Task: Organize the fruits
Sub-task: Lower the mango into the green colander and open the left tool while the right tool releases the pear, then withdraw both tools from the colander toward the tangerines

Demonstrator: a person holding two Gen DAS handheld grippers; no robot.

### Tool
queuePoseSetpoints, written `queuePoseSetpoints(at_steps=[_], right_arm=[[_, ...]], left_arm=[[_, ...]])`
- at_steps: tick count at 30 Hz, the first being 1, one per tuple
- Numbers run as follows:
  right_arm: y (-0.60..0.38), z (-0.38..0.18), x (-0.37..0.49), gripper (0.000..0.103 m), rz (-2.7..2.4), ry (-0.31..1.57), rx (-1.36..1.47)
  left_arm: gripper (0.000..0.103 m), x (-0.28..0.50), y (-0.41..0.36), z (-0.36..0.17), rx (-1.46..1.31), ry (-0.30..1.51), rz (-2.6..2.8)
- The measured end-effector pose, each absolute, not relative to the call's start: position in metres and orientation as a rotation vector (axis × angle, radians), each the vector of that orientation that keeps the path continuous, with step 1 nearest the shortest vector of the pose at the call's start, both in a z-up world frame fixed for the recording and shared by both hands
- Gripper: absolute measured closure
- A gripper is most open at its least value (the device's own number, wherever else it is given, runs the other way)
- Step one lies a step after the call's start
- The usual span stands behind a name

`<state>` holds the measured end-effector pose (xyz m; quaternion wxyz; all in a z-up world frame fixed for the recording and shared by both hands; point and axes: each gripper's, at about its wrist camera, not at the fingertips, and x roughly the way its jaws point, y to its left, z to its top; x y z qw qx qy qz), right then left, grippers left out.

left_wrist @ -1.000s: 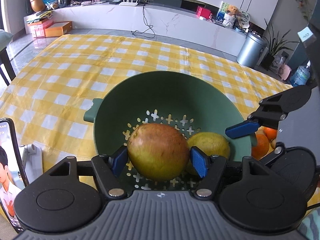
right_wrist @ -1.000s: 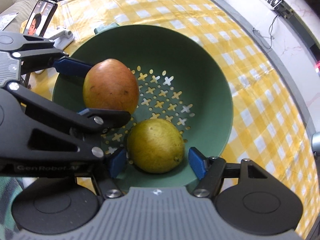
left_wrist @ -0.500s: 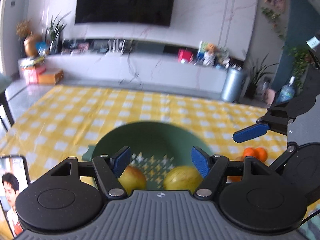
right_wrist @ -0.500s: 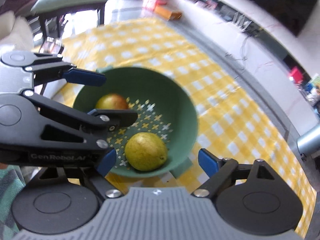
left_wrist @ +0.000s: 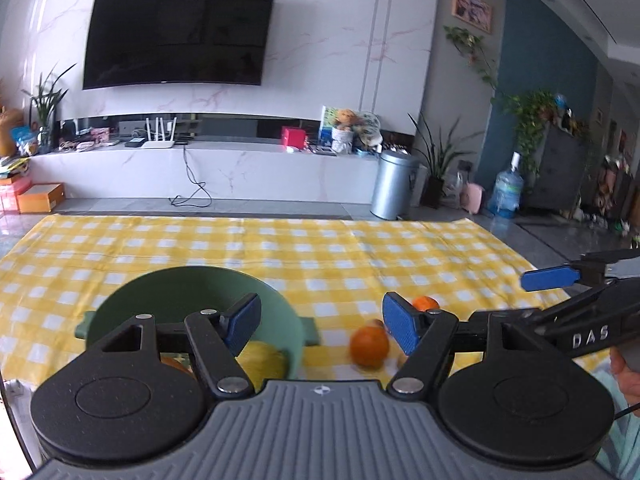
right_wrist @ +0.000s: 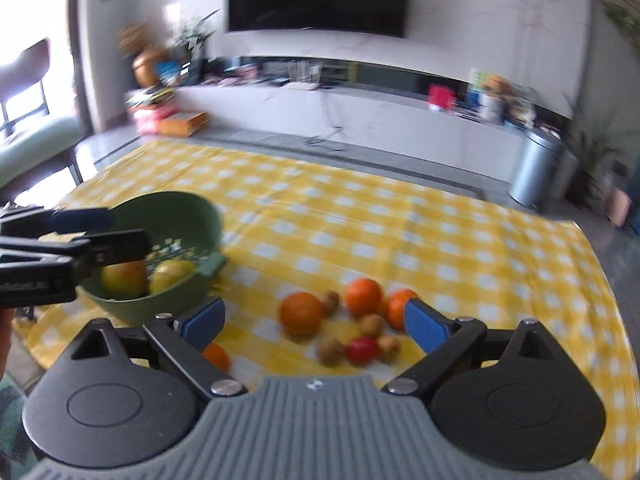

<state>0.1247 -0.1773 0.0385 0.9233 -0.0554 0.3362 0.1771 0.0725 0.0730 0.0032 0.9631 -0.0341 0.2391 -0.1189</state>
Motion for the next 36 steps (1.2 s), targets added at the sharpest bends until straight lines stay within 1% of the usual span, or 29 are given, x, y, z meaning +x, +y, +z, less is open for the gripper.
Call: queuePoseSetpoints(at_steps=[6, 11, 20, 23, 24, 25, 29, 34, 36], right_arm=[[-0.212, 0.019, 0.106, 0.009, 0.252, 0.679, -0.005], [-0.228, -0.003, 0.101, 0.009, 0.206, 0.716, 0.048], [-0.241, -0.033, 0.107, 0.01, 0.152, 0.758, 0.123], [-0.244, -0.037, 0.113, 0.012, 0.159, 0.767, 0.161], [-0.245, -0.039, 0.115, 0.015, 0.163, 0.771, 0.173], [-0.246, -0.04, 0.117, 0.017, 0.168, 0.775, 0.185], [-0.246, -0.045, 0.123, 0.019, 0.189, 0.789, 0.213], [-0.251, -0.047, 0.135, 0.019, 0.191, 0.769, 0.282], [-0.25, -0.047, 0.143, 0.021, 0.181, 0.76, 0.287]], left_arm=[[0.021, 0.064, 0.042, -0.005, -0.017, 0.517, -0.336], [0.022, 0.062, 0.023, -0.024, 0.009, 0.587, -0.382], [0.023, 0.065, 0.012, -0.05, -0.015, 0.628, -0.352], [0.025, 0.07, 0.012, -0.056, -0.02, 0.649, -0.332], [0.028, 0.072, 0.013, -0.058, -0.02, 0.658, -0.335], [0.03, 0.073, 0.013, -0.06, -0.019, 0.671, -0.341], [0.03, 0.077, 0.012, -0.065, -0.01, 0.701, -0.33], [0.029, 0.088, 0.005, -0.062, -0.002, 0.67, -0.299], [0.03, 0.097, 0.0, -0.061, 0.003, 0.672, -0.293]])
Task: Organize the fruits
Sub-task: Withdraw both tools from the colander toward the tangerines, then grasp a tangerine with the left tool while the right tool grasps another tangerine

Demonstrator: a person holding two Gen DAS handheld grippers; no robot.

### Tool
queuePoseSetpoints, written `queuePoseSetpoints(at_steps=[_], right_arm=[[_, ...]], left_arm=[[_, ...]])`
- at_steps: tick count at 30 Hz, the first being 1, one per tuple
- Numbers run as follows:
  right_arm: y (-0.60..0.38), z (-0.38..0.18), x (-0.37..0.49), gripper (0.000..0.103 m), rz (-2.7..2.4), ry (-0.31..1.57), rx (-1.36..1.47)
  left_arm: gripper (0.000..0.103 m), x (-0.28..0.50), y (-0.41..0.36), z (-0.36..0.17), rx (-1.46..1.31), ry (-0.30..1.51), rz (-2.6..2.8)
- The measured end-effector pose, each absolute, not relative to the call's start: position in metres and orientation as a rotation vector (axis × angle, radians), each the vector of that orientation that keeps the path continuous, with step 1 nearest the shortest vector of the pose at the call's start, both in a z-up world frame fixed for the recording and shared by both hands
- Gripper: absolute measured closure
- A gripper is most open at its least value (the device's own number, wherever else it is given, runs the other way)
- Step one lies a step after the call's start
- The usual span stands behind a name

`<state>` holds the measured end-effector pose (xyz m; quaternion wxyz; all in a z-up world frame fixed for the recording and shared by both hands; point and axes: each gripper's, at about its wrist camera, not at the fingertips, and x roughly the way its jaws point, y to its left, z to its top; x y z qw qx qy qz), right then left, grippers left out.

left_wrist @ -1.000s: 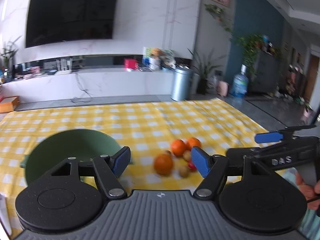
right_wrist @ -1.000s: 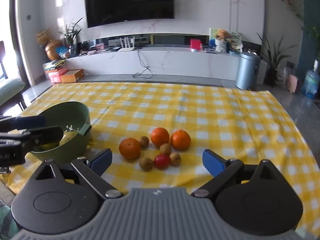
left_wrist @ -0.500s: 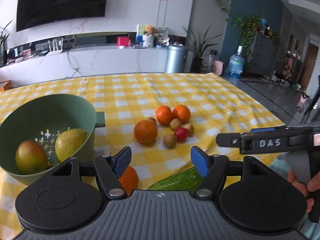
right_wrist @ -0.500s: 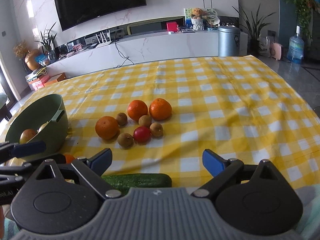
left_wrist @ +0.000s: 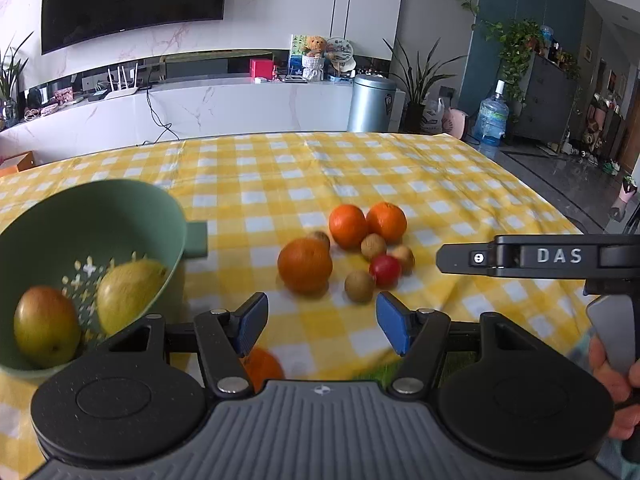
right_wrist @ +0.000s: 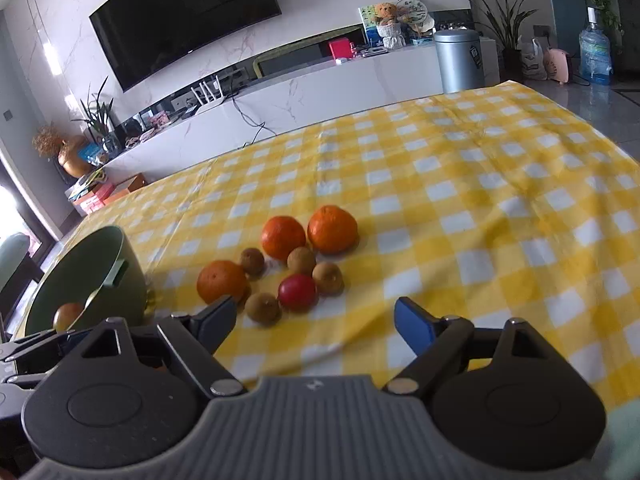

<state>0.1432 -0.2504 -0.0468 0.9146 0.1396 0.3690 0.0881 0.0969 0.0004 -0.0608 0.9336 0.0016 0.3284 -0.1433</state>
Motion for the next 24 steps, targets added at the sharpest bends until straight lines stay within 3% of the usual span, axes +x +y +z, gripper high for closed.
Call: queuePoseSetpoints(at_steps=[8, 13, 24], right_arm=[[-0.242, -0.055, 0.191, 0.035, 0.165, 0.729, 0.251], [-0.246, -0.069, 0.214, 0.045, 0.143, 0.749, 0.289], [-0.246, -0.087, 0.247, 0.056, 0.139, 0.759, 0.347]], left_arm=[[0.039, 0.136, -0.008, -0.069, -0.034, 0.723, -0.217], [0.039, 0.151, -0.004, -0.078, -0.08, 0.743, -0.185], [0.039, 0.161, -0.001, -0.089, -0.127, 0.746, -0.171]])
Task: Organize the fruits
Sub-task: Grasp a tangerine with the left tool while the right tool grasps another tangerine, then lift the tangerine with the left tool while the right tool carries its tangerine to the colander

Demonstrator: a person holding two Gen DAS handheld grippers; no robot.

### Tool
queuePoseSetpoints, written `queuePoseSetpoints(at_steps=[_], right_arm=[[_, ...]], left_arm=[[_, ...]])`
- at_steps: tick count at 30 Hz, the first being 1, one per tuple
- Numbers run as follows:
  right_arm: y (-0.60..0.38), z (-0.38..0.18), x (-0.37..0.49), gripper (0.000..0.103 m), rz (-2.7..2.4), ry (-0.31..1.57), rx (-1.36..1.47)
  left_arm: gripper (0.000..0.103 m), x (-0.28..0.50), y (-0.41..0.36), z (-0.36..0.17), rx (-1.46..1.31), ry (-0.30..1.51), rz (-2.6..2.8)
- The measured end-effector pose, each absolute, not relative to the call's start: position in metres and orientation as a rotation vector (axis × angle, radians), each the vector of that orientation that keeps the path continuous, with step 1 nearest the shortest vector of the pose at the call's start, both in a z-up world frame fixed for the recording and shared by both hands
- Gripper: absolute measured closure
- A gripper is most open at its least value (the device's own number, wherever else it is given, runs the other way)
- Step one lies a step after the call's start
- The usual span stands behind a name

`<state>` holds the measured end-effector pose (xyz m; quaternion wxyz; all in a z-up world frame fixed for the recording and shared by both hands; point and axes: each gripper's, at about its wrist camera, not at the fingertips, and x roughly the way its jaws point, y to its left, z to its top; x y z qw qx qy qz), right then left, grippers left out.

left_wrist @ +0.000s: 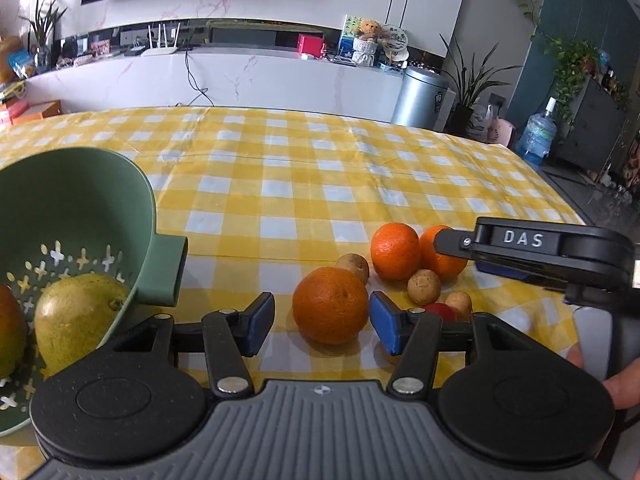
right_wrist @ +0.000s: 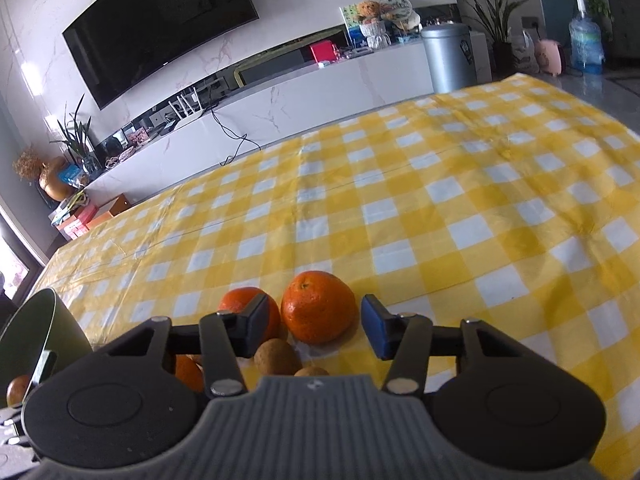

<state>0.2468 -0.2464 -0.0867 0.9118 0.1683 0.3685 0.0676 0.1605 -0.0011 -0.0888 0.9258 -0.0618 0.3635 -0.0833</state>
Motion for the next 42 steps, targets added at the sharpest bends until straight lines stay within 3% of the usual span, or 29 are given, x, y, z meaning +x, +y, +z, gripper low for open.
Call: queuePoseSetpoints(at_steps=[8, 13, 30, 42], right_arm=[[-0.251, -0.097, 0.254, 0.056, 0.136, 0.789, 0.412], [-0.251, -0.1, 0.256, 0.061, 0.147, 0.8, 0.428], [-0.252, -0.091, 0.242, 0.065, 0.154, 0.753, 0.402], [-0.254, -0.058, 0.2, 0.066, 0.273, 0.638, 0.416]], left_arm=[[0.039, 0.168, -0.004, -0.094, -0.138, 0.739, -0.205], [0.051, 0.169, -0.005, -0.095, -0.14, 0.735, -0.218], [0.054, 0.155, -0.005, -0.081, -0.137, 0.691, -0.251], [0.054, 0.112, 0.004, -0.043, -0.177, 0.649, -0.28]])
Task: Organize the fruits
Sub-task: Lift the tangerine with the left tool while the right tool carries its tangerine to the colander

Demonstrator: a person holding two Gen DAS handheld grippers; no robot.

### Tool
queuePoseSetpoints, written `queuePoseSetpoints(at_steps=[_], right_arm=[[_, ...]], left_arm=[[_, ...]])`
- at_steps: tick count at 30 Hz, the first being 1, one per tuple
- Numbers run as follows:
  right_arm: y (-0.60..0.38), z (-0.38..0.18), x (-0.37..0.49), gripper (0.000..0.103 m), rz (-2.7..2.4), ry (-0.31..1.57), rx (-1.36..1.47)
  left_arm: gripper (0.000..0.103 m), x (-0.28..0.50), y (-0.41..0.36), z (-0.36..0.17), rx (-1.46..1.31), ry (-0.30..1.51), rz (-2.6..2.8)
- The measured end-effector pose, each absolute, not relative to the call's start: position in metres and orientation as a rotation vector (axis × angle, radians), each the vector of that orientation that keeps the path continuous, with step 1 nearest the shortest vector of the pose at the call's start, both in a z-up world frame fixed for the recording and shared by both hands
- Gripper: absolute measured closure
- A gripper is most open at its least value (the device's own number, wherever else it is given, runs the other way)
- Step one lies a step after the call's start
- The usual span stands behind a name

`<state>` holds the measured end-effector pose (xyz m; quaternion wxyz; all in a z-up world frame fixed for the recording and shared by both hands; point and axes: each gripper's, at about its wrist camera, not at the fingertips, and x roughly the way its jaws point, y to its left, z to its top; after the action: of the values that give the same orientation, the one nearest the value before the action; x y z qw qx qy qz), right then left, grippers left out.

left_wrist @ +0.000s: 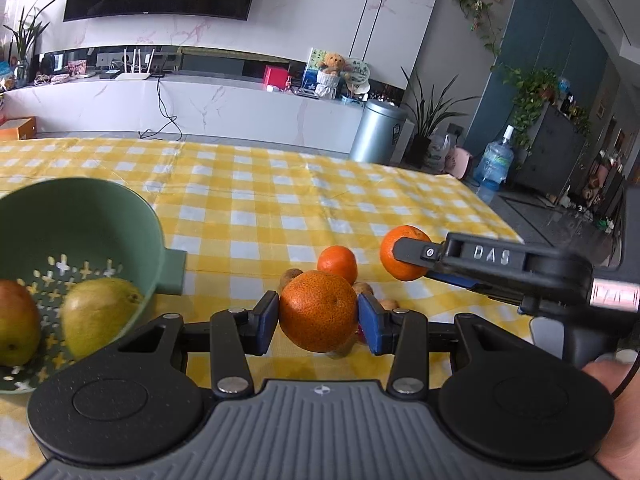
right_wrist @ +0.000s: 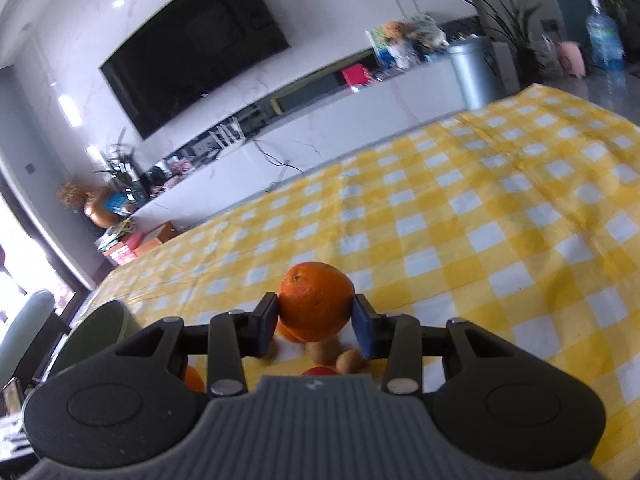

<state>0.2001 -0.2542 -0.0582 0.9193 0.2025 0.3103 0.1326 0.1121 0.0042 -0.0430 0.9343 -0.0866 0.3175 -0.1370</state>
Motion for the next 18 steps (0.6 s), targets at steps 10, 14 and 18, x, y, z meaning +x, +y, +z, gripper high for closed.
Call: queuePoseSetpoints(at_steps=[10, 14, 18], right_arm=[[-0.213, -0.022, 0.161, 0.066, 0.45, 0.584, 0.306], [-0.183, -0.009, 0.157, 0.066, 0.514, 0.595, 0.243], [-0.145, 0.002, 0.161, 0.066, 0.573, 0.605, 0.161]], left_arm=[[0.054, 0.1, 0.043, -0.002, -0.186, 0.623, -0.22], [0.054, 0.107, 0.066, 0.006, -0.191, 0.645, -0.157], [0.054, 0.115, 0.092, 0.005, -0.187, 0.676, -0.1]])
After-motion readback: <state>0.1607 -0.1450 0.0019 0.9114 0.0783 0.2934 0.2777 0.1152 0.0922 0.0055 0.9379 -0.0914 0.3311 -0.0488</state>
